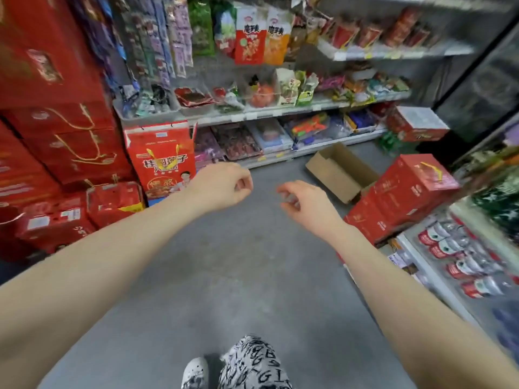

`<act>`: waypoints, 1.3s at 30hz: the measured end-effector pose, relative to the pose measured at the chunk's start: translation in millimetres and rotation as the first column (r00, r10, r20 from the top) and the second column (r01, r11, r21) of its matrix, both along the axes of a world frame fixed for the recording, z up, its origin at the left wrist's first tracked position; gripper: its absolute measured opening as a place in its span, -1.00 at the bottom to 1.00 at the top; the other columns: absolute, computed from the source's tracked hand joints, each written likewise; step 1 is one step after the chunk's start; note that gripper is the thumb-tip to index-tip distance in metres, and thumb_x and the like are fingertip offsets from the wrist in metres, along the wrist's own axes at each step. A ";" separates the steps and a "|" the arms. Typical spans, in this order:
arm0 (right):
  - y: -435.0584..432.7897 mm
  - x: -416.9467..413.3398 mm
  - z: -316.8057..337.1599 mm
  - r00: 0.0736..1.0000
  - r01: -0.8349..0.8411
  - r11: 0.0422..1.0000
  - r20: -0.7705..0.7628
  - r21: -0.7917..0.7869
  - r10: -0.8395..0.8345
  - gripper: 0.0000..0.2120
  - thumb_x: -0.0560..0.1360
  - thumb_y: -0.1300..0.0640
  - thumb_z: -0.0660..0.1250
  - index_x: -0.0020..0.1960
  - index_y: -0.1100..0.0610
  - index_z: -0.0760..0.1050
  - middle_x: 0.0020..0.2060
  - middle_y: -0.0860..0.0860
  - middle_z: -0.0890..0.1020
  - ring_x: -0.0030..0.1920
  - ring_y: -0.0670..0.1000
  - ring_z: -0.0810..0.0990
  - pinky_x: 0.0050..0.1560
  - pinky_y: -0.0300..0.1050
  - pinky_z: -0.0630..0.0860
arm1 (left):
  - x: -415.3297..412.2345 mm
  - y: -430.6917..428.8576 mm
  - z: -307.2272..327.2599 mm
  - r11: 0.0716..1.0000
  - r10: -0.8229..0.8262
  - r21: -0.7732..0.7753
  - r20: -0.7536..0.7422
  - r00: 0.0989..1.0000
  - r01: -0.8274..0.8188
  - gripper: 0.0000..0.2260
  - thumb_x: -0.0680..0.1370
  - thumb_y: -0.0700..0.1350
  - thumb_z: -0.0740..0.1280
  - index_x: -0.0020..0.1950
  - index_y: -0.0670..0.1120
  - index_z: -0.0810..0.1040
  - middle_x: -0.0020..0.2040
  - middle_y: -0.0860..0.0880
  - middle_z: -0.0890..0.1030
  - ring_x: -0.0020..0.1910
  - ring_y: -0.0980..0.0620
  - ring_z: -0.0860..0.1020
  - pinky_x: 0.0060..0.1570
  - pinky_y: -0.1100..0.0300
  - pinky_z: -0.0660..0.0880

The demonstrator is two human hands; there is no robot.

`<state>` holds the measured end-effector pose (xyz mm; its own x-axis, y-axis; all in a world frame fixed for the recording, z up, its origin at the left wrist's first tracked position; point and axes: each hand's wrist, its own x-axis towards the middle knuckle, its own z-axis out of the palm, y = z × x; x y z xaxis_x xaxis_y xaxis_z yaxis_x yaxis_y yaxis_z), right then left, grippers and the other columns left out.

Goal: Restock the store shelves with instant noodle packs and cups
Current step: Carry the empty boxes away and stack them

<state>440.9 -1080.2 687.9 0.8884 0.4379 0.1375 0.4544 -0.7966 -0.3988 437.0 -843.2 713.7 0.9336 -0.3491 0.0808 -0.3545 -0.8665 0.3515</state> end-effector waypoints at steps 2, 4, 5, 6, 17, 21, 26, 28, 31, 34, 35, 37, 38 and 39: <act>-16.4 34.3 -5.2 0.999 0.049 0.999 -0.016 0.017 -0.049 -0.68 0.42 0.31 0.41 0.15 0.13 0.61 -0.07 0.04 0.62 -0.23 0.02 0.59 -0.09 -0.08 0.55 | 45.6 -17.2 -4.3 0.999 -0.046 -0.006 -0.010 0.999 0.046 -0.88 0.52 -0.04 0.33 0.02 0.04 0.62 -0.12 0.12 0.53 0.01 0.03 0.58 -0.03 0.12 0.50; -33.7 72.0 -9.8 0.995 0.095 0.995 -0.029 0.025 -0.095 -0.67 0.43 0.31 0.39 0.16 0.11 0.61 -0.07 0.02 0.61 -0.26 -0.02 0.55 -0.10 -0.12 0.52 | 91.1 -36.9 -9.7 0.996 -0.084 -0.024 -0.019 0.996 0.083 -0.88 0.52 -0.04 0.34 0.03 0.05 0.61 -0.14 0.15 0.46 0.02 0.01 0.58 -0.02 0.09 0.51; -41.6 89.2 -12.8 0.993 0.117 0.993 -0.037 0.015 -0.116 -0.67 0.43 0.31 0.39 0.17 0.10 0.61 -0.06 0.02 0.61 -0.26 -0.02 0.54 -0.09 -0.12 0.51 | 110.9 -45.8 -12.4 0.994 -0.107 -0.025 -0.018 0.994 0.106 -0.88 0.52 -0.03 0.34 0.03 0.06 0.60 -0.14 0.15 0.46 0.02 0.00 0.58 -0.01 0.07 0.52; -52.5 111.5 -16.2 0.989 0.141 0.990 -0.038 0.004 -0.141 -0.67 0.43 0.30 0.38 0.17 0.10 0.61 -0.06 0.02 0.62 -0.26 0.00 0.55 -0.08 -0.10 0.51 | 137.0 -57.3 -15.8 0.992 -0.126 -0.020 -0.012 0.992 0.126 -0.88 0.52 -0.03 0.34 0.03 0.06 0.60 -0.13 0.14 0.48 0.03 0.00 0.58 -0.01 0.06 0.52; -181.4 356.9 -14.3 0.962 0.274 0.962 0.001 -0.012 -0.274 -0.70 0.41 0.25 0.42 0.14 0.09 0.62 -0.09 0.03 0.67 -0.14 0.07 0.62 -0.04 -0.06 0.54 | 405.2 -179.1 -13.1 0.989 -0.148 -0.028 0.023 0.989 0.149 -0.89 0.52 0.01 0.35 0.02 0.10 0.61 -0.05 0.10 0.56 0.03 -0.02 0.59 -0.09 0.10 0.48; -218.9 435.7 -16.1 0.952 0.306 0.952 -0.028 -0.017 -0.306 -0.73 0.45 0.22 0.39 0.14 0.06 0.62 -0.06 0.01 0.66 -0.12 0.06 0.62 -0.07 -0.11 0.50 | 497.6 -220.5 -18.1 0.985 -0.172 -0.033 0.002 0.985 0.172 -0.87 0.53 0.03 0.34 0.06 0.11 0.60 0.03 0.08 0.58 0.06 -0.01 0.58 -0.04 0.07 0.49; -268.3 544.8 -33.3 0.917 0.393 0.918 -0.057 -0.051 -0.395 -0.71 0.48 0.18 0.39 0.19 0.02 0.58 -0.03 -0.04 0.63 -0.07 0.05 0.62 -0.03 -0.03 0.54 | 625.1 -279.8 -42.2 0.963 -0.265 -0.046 -0.012 0.964 0.264 -0.86 0.54 0.00 0.34 0.08 0.08 0.60 0.05 0.06 0.59 0.07 0.01 0.57 -0.04 0.07 0.49; -290.6 583.8 -38.9 0.893 0.445 0.894 -0.047 -0.050 -0.447 -0.71 0.47 0.18 0.38 0.19 0.02 0.58 -0.02 -0.03 0.63 -0.07 0.03 0.61 -0.01 -0.05 0.54 | 675.5 -307.0 -49.6 0.947 -0.316 -0.059 -0.011 0.949 0.315 -0.85 0.54 0.00 0.34 0.09 0.08 0.60 0.05 0.05 0.58 0.07 0.00 0.57 -0.03 0.04 0.51; -322.3 636.3 -40.5 0.846 0.525 0.848 -0.067 -0.066 -0.529 -0.70 0.48 0.19 0.37 0.20 0.01 0.58 -0.01 -0.04 0.63 -0.07 -0.02 0.60 0.00 -0.13 0.49 | 743.5 -346.9 -52.9 0.926 -0.375 -0.060 -0.037 0.926 0.372 -0.79 0.54 -0.01 0.33 0.16 0.09 0.59 0.09 0.04 0.57 0.08 -0.01 0.56 -0.03 0.05 0.50; -353.6 682.7 -42.4 0.789 0.608 0.793 -0.087 -0.033 -0.608 -0.70 0.46 0.22 0.38 0.19 0.05 0.60 -0.01 -0.01 0.65 -0.04 0.02 0.62 0.05 -0.11 0.51 | 802.5 -386.0 -56.6 0.916 -0.397 -0.079 -0.045 0.916 0.393 -0.77 0.54 -0.01 0.34 0.20 0.09 0.57 0.13 0.03 0.57 0.12 -0.03 0.55 -0.04 0.09 0.46; -362.4 694.4 -44.5 0.774 0.627 0.778 -0.094 -0.022 -0.626 -0.70 0.46 0.23 0.38 0.18 0.06 0.61 -0.01 0.01 0.66 -0.03 0.04 0.63 0.06 -0.10 0.51 | 817.3 -397.6 -59.9 0.914 -0.401 -0.091 -0.052 0.915 0.396 -0.76 0.54 -0.01 0.35 0.21 0.09 0.56 0.14 0.04 0.57 0.12 -0.03 0.55 -0.06 0.11 0.44; -385.6 719.7 -51.8 0.736 0.670 0.742 -0.107 -0.024 -0.668 -0.69 0.44 0.25 0.38 0.17 0.07 0.61 0.01 0.03 0.67 -0.02 0.08 0.64 0.07 -0.08 0.53 | 847.9 -425.6 -69.7 0.905 -0.421 -0.089 -0.048 0.906 0.416 -0.77 0.54 0.00 0.36 0.20 0.10 0.56 0.11 0.06 0.56 0.12 -0.03 0.55 -0.09 0.13 0.39; -397.8 731.9 -56.8 0.716 0.690 0.723 -0.119 -0.028 -0.688 -0.68 0.44 0.25 0.37 0.17 0.07 0.61 0.01 0.03 0.68 -0.02 0.10 0.64 0.07 -0.06 0.54 | 861.5 -438.7 -75.3 0.902 -0.427 -0.095 -0.054 0.903 0.421 -0.77 0.53 -0.01 0.36 0.19 0.11 0.56 0.09 0.07 0.55 0.11 -0.02 0.55 -0.10 0.15 0.36; -412.6 745.9 -63.6 0.702 0.703 0.710 -0.127 -0.033 -0.701 -0.68 0.43 0.25 0.36 0.17 0.06 0.61 0.01 0.04 0.68 -0.01 0.11 0.65 0.07 -0.04 0.55 | 876.3 -453.9 -81.4 0.898 -0.434 -0.110 -0.061 0.899 0.426 -0.76 0.53 -0.01 0.36 0.19 0.11 0.56 0.09 0.08 0.55 0.12 -0.01 0.54 -0.09 0.16 0.35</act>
<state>1186.8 -1492.9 624.4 0.9470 -0.3211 0.0088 -0.2869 -0.8578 -0.4264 1313.3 -1297.1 632.3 0.6987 -0.7127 0.0618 -0.6518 -0.5987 0.4655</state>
